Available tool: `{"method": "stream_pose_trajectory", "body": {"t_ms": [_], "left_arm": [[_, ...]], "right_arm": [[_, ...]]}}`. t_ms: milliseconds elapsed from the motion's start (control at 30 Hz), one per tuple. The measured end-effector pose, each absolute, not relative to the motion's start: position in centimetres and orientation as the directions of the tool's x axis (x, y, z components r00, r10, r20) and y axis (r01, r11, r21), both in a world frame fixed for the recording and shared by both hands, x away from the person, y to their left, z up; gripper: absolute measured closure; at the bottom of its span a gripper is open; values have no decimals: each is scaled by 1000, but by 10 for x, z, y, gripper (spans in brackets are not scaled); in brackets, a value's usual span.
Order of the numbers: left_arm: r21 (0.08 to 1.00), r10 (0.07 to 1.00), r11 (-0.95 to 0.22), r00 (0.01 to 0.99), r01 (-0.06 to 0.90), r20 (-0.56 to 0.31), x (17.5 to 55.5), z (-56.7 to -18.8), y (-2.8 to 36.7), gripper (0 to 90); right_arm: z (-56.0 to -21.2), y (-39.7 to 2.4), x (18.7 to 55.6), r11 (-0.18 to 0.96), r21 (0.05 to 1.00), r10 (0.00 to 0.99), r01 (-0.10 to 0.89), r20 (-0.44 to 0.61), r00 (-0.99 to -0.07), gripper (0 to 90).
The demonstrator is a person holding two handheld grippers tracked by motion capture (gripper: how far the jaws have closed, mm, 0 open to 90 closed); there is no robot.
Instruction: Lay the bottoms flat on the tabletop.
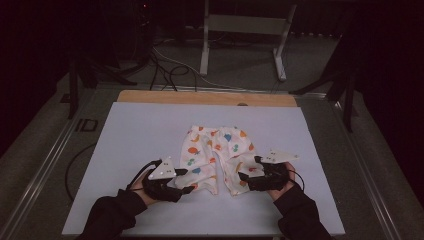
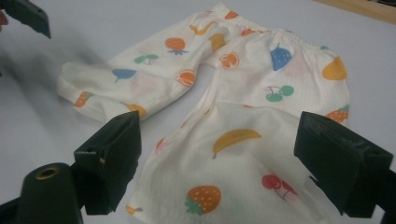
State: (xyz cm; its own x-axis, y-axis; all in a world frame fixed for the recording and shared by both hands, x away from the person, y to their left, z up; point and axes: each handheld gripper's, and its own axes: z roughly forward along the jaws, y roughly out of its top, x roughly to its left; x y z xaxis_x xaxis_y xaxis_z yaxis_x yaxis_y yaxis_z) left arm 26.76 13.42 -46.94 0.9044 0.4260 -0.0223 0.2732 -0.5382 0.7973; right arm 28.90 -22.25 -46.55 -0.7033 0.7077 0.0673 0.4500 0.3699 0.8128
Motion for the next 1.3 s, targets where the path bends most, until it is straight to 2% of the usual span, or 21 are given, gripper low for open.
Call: {"method": "stream_pose_trajectory", "body": {"t_ms": [267,567,833,933,1000,1100,1300], "left_arm": [[738,430,-607,903,296,-8,258,-492,156,454],[677,423,-674,906,297,24,264,-513,144,478],[672,416,-684,909,284,39,287,-516,139,581],[680,420,-670,907,298,17,297,-518,137,627],[684,422,-660,906,312,-6,303,-518,137,685],[681,434,-658,901,323,-8,306,-516,138,843],[673,437,-673,899,306,28,296,-495,142,867]], "right_arm": [[-468,-221,289,375,808,704,454,70,-706,152],[-468,-221,289,378,806,703,455,69,-707,152],[-470,-220,289,378,802,702,463,78,-708,152],[-469,-220,289,376,803,702,462,79,-708,152],[-470,-221,290,377,802,701,463,79,-709,152],[-470,-221,290,379,801,699,463,80,-711,152],[-468,-222,289,377,804,699,459,78,-711,152]]}}
